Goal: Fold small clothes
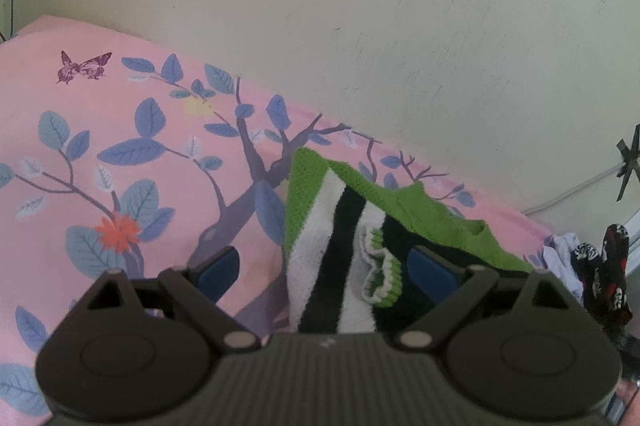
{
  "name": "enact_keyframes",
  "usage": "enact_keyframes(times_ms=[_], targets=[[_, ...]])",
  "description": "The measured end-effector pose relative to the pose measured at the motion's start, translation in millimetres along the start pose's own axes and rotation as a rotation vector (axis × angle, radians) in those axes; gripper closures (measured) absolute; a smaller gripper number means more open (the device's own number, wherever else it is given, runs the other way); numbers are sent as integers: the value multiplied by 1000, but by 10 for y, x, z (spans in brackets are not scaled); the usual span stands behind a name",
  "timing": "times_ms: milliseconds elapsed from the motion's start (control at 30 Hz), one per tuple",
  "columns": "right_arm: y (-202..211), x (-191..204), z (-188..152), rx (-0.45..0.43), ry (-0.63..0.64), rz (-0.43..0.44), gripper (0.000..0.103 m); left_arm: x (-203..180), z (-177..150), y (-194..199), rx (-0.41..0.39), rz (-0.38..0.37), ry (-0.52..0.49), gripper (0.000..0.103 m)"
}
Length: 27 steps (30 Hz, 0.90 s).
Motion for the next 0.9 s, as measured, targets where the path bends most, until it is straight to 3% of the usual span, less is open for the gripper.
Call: enact_keyframes(times_ms=[33,200,367,500,600,700,733,800,900], targets=[[96,90,11,-37,2,13,34,-9,3,23,-6,-7,-2,9],[415,337,-19,-53,-2,137,38,-132,-32,36,-17,-3,-58,9],[227,993,-43,36,51,332,58,-119,-42,1,-21,50,-64,9],[11,1716,-83,73,151,461,58,29,34,65,-30,22,9,9],[-246,2086,-102,113,186,506,58,96,79,98,-32,3,43,9],[-616,2243,-220,254,124,597,53,117,101,121,-32,-16,59,9],[-577,2313,-257,231,144,632,48,111,103,127,-33,-18,58,9],[-434,2467,-332,245,232,692,46,94,107,137,-33,-21,53,9],[-249,2385,-308,208,269,720,51,66,98,155,-36,-31,48,9]])
Point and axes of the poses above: each gripper's, at about its wrist camera, not at the fingertips, and y roughly against the way its jaws point, x to its left, z to its top, the point moved 4 cm from there along -y, roughly the way its jaws point, and after that the axes turned 10 degrees about z, right-handed, at the moved point
